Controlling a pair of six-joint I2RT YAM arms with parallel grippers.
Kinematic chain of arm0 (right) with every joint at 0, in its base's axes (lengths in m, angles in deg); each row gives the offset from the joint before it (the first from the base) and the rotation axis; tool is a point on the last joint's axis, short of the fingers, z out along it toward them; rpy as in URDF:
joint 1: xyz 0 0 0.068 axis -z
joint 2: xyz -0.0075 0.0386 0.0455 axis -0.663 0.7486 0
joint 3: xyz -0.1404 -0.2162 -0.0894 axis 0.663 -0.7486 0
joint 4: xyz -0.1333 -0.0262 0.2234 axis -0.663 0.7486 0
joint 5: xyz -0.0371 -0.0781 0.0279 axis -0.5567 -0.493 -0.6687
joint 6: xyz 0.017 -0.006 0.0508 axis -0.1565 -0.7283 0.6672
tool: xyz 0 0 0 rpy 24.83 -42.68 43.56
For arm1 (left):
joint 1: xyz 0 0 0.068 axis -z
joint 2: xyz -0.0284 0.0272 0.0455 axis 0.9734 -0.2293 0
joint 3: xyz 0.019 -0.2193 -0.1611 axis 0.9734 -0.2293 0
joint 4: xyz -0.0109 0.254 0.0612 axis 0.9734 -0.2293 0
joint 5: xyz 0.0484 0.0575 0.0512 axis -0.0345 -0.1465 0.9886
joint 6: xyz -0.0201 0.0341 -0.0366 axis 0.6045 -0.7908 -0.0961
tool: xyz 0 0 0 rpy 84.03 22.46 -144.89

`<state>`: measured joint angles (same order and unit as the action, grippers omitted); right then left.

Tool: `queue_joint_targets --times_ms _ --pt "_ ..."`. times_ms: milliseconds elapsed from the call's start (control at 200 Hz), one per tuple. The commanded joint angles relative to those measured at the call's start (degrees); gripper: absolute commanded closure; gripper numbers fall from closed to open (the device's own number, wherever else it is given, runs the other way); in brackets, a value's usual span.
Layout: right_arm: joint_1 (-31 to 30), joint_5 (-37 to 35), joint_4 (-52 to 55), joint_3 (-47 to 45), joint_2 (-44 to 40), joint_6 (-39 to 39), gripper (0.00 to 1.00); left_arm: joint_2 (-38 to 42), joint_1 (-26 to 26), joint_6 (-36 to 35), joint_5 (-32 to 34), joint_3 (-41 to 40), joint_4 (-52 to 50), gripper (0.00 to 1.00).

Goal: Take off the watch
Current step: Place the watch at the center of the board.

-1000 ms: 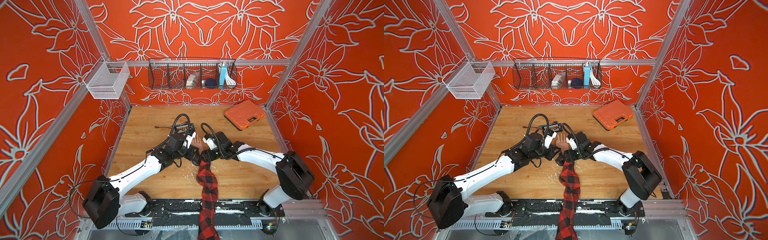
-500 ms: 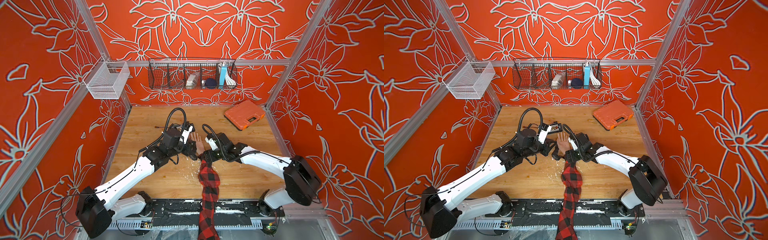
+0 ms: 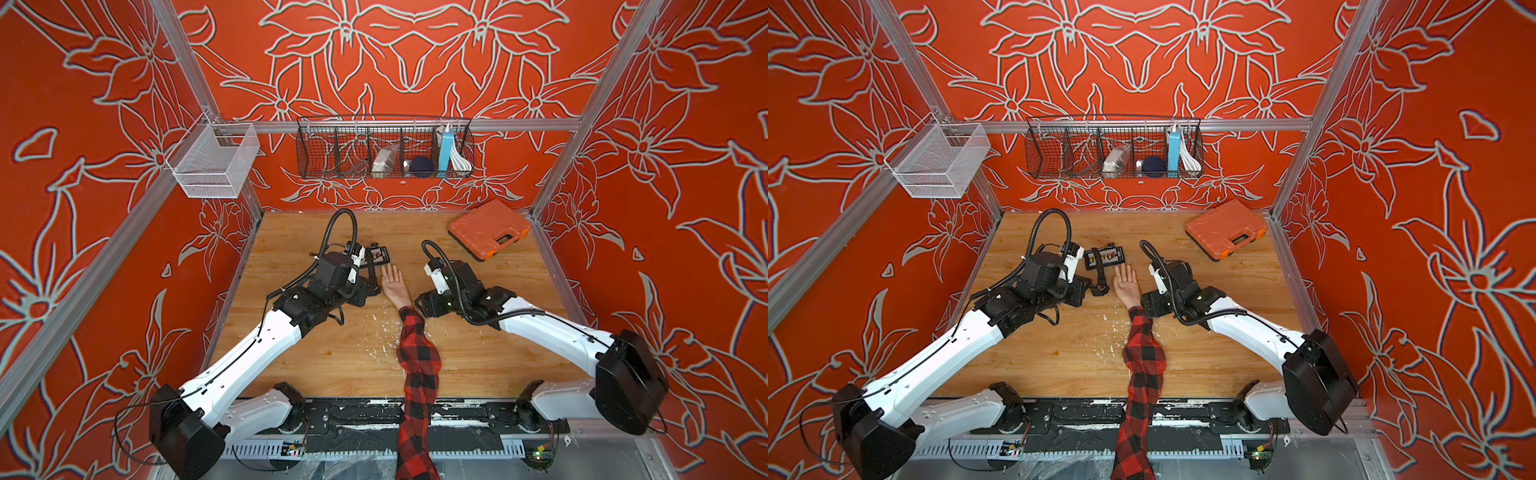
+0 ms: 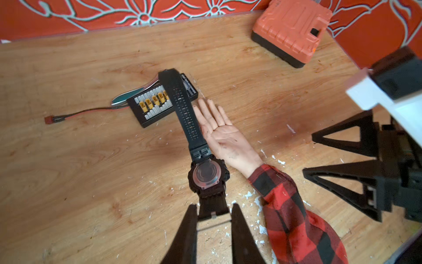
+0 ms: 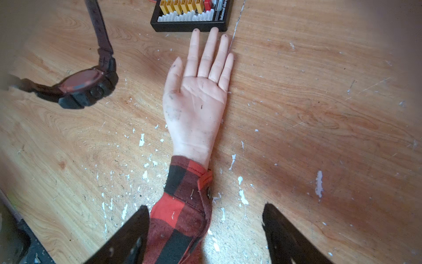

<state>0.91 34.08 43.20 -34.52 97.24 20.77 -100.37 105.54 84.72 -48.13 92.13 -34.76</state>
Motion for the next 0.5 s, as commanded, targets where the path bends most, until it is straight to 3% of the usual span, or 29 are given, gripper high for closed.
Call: queue_joint_targets --times_ms 0,365,495 --pt "0.28 -0.06 0.44 -1.52 -1.37 -0.56 0.20 -0.64 -3.01 1.54 -4.06 -2.82 1.52 0.78" --pt "1.23 1.85 -0.66 -3.10 -1.42 -0.67 0.20 -4.52 -6.79 0.86 -10.72 -8.51 12.15 0.76" --pt "1.60 2.38 -0.72 -3.14 -1.42 -1.07 0.20 -5.06 -7.11 1.43 -6.85 -10.71 14.17 0.76"
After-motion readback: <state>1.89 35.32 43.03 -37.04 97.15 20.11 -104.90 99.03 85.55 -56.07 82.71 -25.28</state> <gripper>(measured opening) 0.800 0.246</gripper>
